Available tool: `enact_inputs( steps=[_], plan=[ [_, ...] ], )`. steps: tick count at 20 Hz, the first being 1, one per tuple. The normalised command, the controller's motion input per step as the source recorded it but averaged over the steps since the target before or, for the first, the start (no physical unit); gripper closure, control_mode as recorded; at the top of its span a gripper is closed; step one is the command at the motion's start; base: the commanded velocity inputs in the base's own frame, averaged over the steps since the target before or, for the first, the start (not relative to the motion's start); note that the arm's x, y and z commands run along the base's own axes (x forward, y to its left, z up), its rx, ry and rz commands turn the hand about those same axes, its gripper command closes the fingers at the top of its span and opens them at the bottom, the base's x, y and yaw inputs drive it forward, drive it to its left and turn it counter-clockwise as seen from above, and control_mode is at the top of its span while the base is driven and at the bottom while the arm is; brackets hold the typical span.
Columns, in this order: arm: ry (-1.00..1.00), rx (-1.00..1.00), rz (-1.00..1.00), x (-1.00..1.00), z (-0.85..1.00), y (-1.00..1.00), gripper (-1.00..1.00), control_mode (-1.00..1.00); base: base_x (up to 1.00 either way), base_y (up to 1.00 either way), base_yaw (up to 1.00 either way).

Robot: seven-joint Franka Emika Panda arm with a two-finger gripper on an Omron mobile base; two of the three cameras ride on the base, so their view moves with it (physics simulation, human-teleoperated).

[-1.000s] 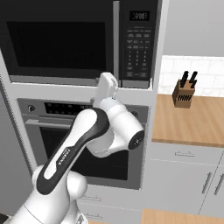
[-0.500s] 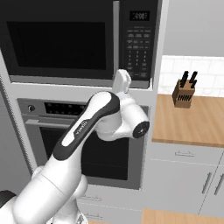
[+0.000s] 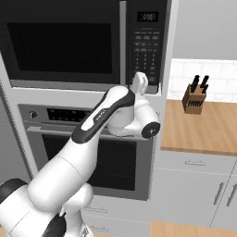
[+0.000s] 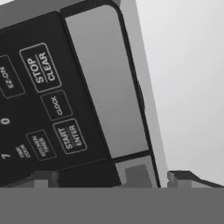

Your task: Pick the garlic from the sink and place it in the bowl. Then pick the bowl and place it in the microwave. Then close the microwave door and press the start button.

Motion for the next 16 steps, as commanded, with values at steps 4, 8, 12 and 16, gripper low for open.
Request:
enact_inputs(
  steps=[4,8,12,16],
  plan=[
    [0.01,0.00,-0.06,0.48,-0.13,-0.20,-1.00,-1.00,0.00,0.00,0.00],
    [0.02,0.00,-0.04,0.43,-0.14,-0.09,-1.00,-1.00,0.00,0.00,0.00],
    [0.02,0.00,-0.02,0.38,-0.14,-0.04,-1.00,-1.00,0.00,0.00,0.00],
    [0.02,0.00,-0.02,0.34,-0.21,-0.01,-1.00,-1.00,0.00,0.00,0.00]
  ],
)
